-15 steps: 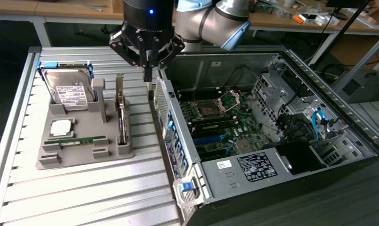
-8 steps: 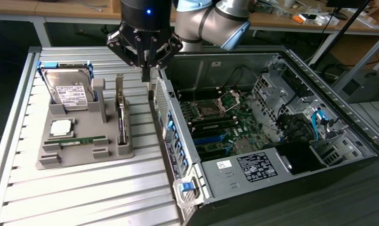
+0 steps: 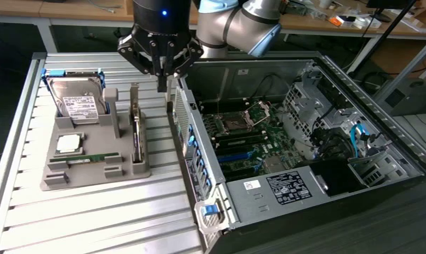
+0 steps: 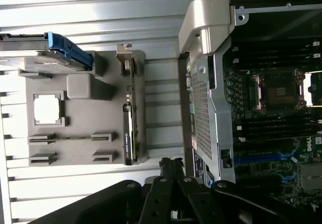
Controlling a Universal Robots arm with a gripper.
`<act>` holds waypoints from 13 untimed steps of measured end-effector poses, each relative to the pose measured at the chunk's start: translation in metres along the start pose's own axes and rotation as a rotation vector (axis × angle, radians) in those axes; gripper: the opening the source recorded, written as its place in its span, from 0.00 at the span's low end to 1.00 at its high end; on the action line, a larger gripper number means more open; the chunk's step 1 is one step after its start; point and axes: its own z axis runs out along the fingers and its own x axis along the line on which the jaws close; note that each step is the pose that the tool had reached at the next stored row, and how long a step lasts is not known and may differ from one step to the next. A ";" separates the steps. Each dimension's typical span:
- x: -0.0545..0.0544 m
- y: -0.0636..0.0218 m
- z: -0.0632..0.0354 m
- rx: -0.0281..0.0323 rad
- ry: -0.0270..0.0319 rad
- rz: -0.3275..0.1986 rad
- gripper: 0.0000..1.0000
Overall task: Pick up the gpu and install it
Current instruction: 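Reach for the gpu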
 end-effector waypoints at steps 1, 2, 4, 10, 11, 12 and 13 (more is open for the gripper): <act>0.000 0.0000 0.0000 0.0001 0.0001 0.000 0.11; 0.001 0.0000 0.0000 0.0001 0.0000 0.000 0.11; 0.001 -0.0001 0.0000 0.0001 0.0000 0.000 0.11; 0.003 -0.0003 0.0000 0.0000 0.0000 0.000 0.11; 0.004 -0.0003 -0.0001 0.0001 0.0001 0.000 0.11; 0.005 -0.0004 0.0000 0.0000 -0.0001 0.000 0.11; 0.005 -0.0004 -0.0001 0.0000 0.0000 0.000 0.11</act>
